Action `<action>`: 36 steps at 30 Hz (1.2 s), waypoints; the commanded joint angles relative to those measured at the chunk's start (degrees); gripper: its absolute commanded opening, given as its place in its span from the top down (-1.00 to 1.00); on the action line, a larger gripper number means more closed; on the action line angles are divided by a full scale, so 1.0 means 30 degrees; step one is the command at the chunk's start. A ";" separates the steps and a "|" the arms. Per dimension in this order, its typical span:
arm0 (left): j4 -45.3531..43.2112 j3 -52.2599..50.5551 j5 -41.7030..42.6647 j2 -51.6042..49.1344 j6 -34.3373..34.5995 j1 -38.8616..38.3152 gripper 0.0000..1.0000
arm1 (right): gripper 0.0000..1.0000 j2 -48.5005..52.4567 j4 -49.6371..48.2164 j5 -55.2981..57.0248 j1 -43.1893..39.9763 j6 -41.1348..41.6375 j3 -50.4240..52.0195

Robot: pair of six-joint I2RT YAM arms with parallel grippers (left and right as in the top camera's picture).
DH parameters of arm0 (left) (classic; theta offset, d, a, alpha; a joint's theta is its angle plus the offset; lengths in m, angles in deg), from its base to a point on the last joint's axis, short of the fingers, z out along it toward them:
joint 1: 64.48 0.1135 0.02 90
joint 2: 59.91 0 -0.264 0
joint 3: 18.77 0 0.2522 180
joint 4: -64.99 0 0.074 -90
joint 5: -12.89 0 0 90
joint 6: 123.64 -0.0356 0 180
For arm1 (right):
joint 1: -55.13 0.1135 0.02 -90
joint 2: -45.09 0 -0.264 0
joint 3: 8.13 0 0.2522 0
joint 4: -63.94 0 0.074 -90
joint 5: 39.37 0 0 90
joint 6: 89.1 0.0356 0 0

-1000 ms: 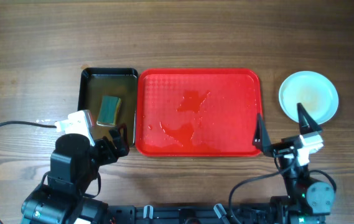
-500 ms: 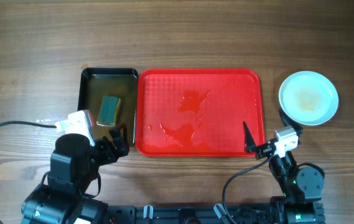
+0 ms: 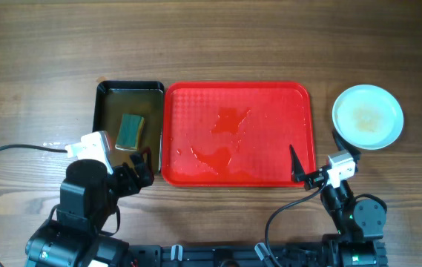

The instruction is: Clean dirty plates on tray and stack at the side

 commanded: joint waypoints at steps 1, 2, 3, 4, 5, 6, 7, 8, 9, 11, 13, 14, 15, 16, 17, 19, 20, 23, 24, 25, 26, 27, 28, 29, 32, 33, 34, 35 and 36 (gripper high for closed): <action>0.0444 -0.0321 -0.0189 0.0780 -0.0204 0.0685 -1.00 | -0.99 -0.0211 -0.0073 -0.0321 0.0080 -0.0277 0.0022; -0.0197 -0.0969 -0.0168 0.1472 -0.0393 0.1188 -1.00 | -0.99 -0.0211 -0.0073 -0.0321 0.0080 -0.0277 0.0022; -0.0998 -0.1668 0.0073 0.2120 -0.0889 0.1596 -1.00 | -0.99 -0.0211 -0.0073 -0.0321 0.0080 -0.0270 0.0022; -0.1931 -0.2499 0.0576 0.2805 -0.1566 0.2033 -1.00 | -0.99 -0.0211 -0.0073 -0.0321 0.0080 -0.0270 0.0022; -0.3118 -0.3548 0.1231 0.3614 -0.2186 0.2550 -1.00 | -0.99 -0.0211 -0.0073 -0.0321 0.0080 -0.0270 0.0022; -0.4685 -0.4983 0.2084 0.4699 -0.2499 0.3257 -1.00 | -0.99 -0.0211 -0.0073 -0.0321 0.0080 -0.0270 0.0022; -0.6324 -0.6528 0.2754 0.5872 -0.2499 0.3883 -1.00 | -0.99 -0.0211 -0.0073 -0.0321 0.0080 -0.0277 0.0022; -0.8109 -0.8160 0.3351 0.7111 -0.2499 0.4393 -1.00 | -0.99 -0.0211 -0.0073 -0.0321 0.0080 -0.0270 0.0022; -0.9486 -0.9318 0.3563 0.8065 -0.2506 0.4656 -1.00 | -0.99 -0.0211 -0.0073 -0.0321 0.0080 -0.0277 0.0022; -1.2888 -1.1927 0.3555 1.0455 -0.3009 0.4772 -1.00 | -0.99 -0.0211 -0.0073 -0.0313 0.0080 -0.0270 0.0022; -1.4775 -1.2801 0.3475 1.0564 -0.3359 0.4772 -1.00 | -0.99 -0.0211 -0.0073 -0.0321 0.0080 -0.0277 0.0022; -1.5781 -1.3143 0.3402 1.0593 -0.3985 0.4750 -1.00 | -0.99 -0.0211 -0.0073 -0.0321 0.0080 -0.0270 0.0022; -1.6655 -1.3384 0.3293 1.0593 -0.4830 0.4721 -1.00 | -0.99 -0.0211 -0.0073 -0.0321 0.0080 -0.0262 0.0022; -1.7245 -1.3588 0.3118 1.0593 -0.5610 0.4699 -1.00 | -0.99 -0.0211 -0.0073 -0.0321 0.0080 -0.0270 0.0022; -1.7391 -1.3712 0.2885 1.0593 -0.5858 0.4699 -1.00 | -0.99 -0.0211 -0.0073 -0.0321 0.0080 -0.0277 0.0022; -1.7194 -1.4214 0.2375 1.0593 -0.5865 0.4699 -1.00 | -0.99 -0.0211 -0.0073 -0.0321 0.0080 -0.0270 0.0022; -1.6844 -1.4214 0.2295 1.0593 -0.6054 0.4699 -1.00 | -0.99 -0.0211 -0.0073 -0.0321 0.0080 -0.0270 0.0022; -1.5854 -1.4214 0.2120 1.0593 -0.6426 0.4692 -1.00 | -0.99 -0.0211 -0.0073 -0.0321 0.0080 -0.0270 0.0022; -1.5526 -1.4214 0.2251 1.0593 -0.6419 0.4677 -1.00 | -0.99 -0.0211 -0.0073 -0.0321 0.0080 -0.0277 0.0022; -1.5489 -1.4214 0.2324 1.0593 -0.6419 0.4634 -1.00 | -0.99 -0.0211 -0.0073 -0.0321 0.0080 -0.0270 0.0022; -1.5497 -1.4214 0.2324 1.0593 -0.6419 0.4546 -1.00 | -0.99 -0.0211 -0.0073 -0.0321 0.0080 -0.0270 0.0022; -1.5504 -1.4214 0.2324 1.0593 -0.6419 0.4459 -1.00 | -0.99 -0.0211 -0.0073 -0.0321 0.0080 -0.0270 0.0022; -1.5497 -1.4214 0.2324 1.0593 -0.6419 0.4430 -1.00 | -0.99 -0.0211 -0.0073 -0.0321 0.0080 -0.0262 0.0022; -1.5497 -1.4214 0.2317 1.0593 -0.6426 0.4430 -1.00 | -0.99 -0.0211 -0.0073 -0.0321 0.0080 -0.0270 0.0022; -1.5504 -1.4214 0.2324 1.0579 -0.6419 0.4430 -1.00 | -0.99 -0.0211 -0.0073 -0.0321 0.0080 -0.0270 0.0022; -1.5504 -1.4214 0.2317 1.0579 -0.6426 0.4430 -1.00 | -0.99 -0.0211 -0.0073 -0.0321 0.0080 -0.0270 0.0022; -1.5497 -1.4214 0.2324 1.0564 -0.6419 0.4430 -1.00 | -0.99 -0.0211 -0.0073 -0.0313 0.0080 -0.0270 0.0022; -1.5497 -1.4214 0.2324 1.0564 -0.6426 0.4430 -1.00 | -0.99 -0.0211 -0.0073 -0.0321 0.0080 -0.0270 0.0022; -1.5504 -1.4214 0.2317 1.0557 -0.6419 0.4430 -1.00 | -0.99 -0.0211 -0.0073 -0.0321 0.0080 -0.0262 0.0022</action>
